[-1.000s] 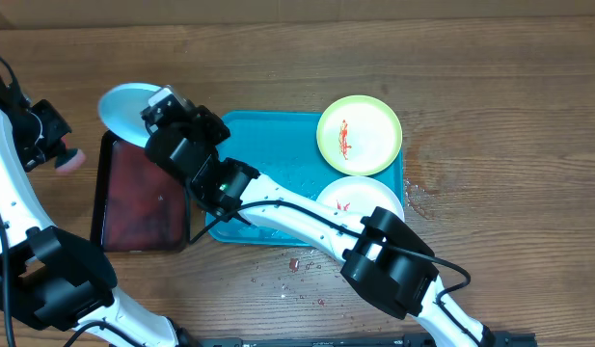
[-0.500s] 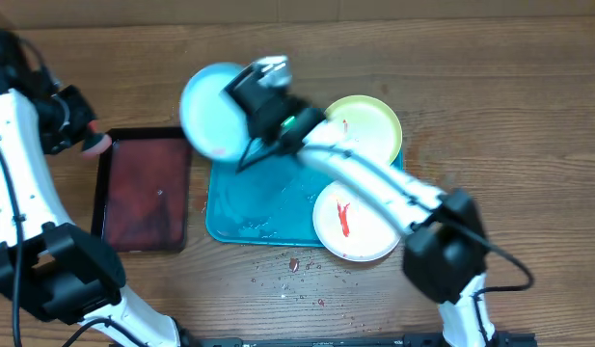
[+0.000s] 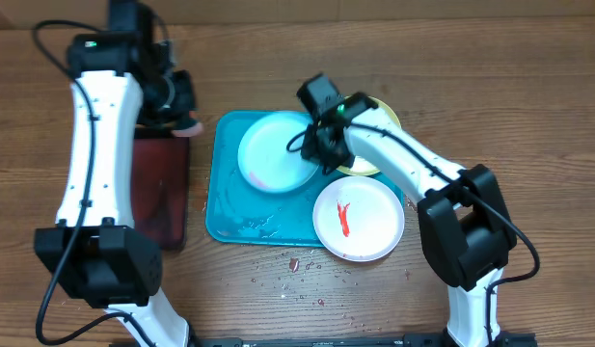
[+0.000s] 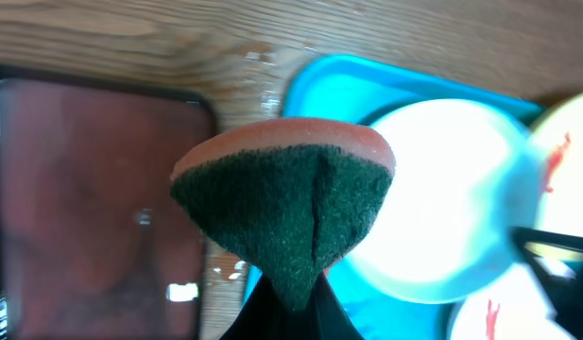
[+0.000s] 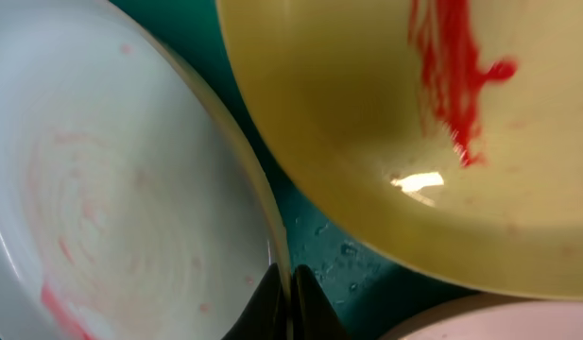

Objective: Clean dirty plates on tray and stack at the side

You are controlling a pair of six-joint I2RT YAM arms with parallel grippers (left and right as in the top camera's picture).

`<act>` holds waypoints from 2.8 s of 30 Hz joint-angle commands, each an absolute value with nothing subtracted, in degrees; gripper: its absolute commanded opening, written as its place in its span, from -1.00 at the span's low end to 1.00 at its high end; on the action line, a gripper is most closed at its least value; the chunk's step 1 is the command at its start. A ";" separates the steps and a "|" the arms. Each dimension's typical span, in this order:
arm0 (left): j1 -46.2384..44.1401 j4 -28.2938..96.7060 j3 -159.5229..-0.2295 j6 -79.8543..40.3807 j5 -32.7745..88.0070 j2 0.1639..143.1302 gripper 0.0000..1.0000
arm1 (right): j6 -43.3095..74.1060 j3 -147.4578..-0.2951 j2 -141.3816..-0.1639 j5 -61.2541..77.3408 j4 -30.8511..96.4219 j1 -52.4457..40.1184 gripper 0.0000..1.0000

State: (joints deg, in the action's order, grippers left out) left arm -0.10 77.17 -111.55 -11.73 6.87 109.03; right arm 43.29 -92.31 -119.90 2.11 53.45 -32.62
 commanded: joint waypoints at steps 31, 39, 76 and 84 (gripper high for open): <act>-8.93 64.55 -91.31 -17.82 7.27 108.68 -0.91 | 26.17 -87.70 -121.80 6.76 37.98 -33.10 -0.39; -8.97 63.92 -91.26 -17.80 7.03 108.68 -0.92 | 29.82 -87.70 -122.93 6.50 37.87 -32.93 -0.74; -13.21 40.25 -63.86 -28.42 -8.67 108.75 -0.92 | 52.07 -87.70 -122.93 0.47 48.77 -38.37 -0.93; -13.21 44.18 -63.79 6.44 28.42 108.75 -0.92 | 52.10 -87.70 -122.93 0.73 49.47 -37.17 -0.93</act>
State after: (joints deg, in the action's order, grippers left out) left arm -12.10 41.74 -66.24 -10.07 7.99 107.48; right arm 51.75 -88.51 -122.19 2.37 48.62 -38.09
